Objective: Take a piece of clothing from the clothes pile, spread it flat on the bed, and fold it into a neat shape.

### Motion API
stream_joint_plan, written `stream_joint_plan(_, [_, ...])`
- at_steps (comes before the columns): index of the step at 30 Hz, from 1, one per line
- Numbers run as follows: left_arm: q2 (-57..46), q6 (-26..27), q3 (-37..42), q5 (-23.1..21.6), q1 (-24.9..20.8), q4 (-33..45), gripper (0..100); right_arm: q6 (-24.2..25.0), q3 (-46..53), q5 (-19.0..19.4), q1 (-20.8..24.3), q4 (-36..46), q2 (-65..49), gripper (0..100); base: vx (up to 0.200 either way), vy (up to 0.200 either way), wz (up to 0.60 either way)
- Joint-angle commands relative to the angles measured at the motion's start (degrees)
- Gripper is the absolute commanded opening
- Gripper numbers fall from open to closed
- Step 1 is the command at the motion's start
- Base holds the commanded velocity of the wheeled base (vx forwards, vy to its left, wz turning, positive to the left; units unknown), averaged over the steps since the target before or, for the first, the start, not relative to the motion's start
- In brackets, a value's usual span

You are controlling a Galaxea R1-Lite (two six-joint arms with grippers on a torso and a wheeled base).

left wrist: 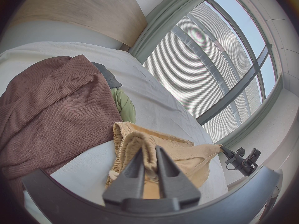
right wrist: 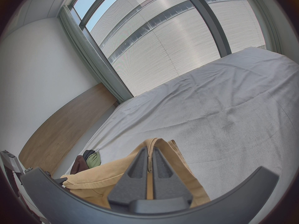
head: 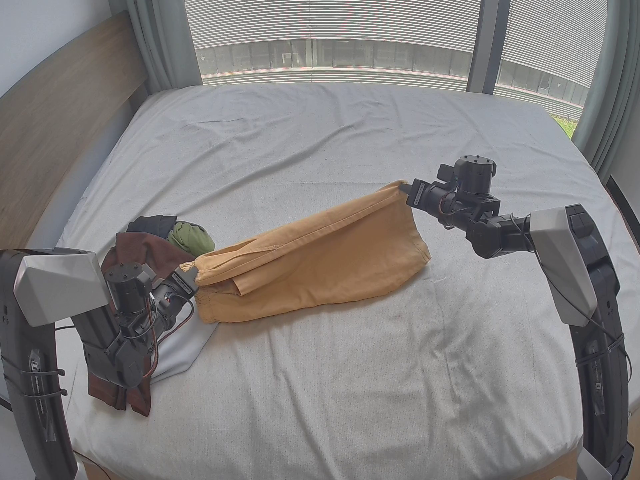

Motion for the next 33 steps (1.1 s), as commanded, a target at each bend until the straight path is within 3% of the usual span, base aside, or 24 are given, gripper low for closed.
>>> stream_joint_plan(1, [1.21, -0.01, -0.48, -0.17, -0.01, -0.06, 100, 0.08, -1.03, 0.23, 0.05, -1.02, 1.13, 0, 0.0, 0.0, 0.0])
stream_joint_plan(2, [1.21, -0.01, -0.48, -0.17, -0.01, -0.06, 100, 0.17, -1.21, 0.32, 0.05, -1.1, 1.22, 100, 0.0, 0.0, 0.0])
stream_joint_plan(12, [-0.64, -1.32, -2.41, 0.1, 1.48, -0.58, 100, 2.98, -1.47, -0.12, -0.04, -4.36, 0.78, 100, 0.0, 0.0, 0.0])
stream_joint_plan(18, [-6.0, -1.32, 2.07, -0.87, 0.96, -0.14, 100, 3.07, 11.53, 0.5, 0.05, -7.43, -6.87, 100, 0.0, 0.0, 0.0])
stream_joint_plan(19, [-6.96, -1.32, 3.04, -1.22, 0.25, -0.32, 100, 3.07, 18.65, 1.11, 0.23, -9.89, -9.6, 100, 0.0, 0.0, 0.0])
stream_joint_plan(24, [-7.58, -1.06, 3.83, -1.66, -0.63, -0.67, 100, 3.07, 31.05, 1.2, 0.67, -14.55, -12.58, 100, 0.0, 0.0, 0.0])
stream_joint_plan(33, [-10.39, -0.62, 6.82, -4.47, -2.3, -0.76, 100, 3.24, 44.14, 1.02, 0.49, -19.65, -13.99, 100, 0.0, 0.0, 0.0])
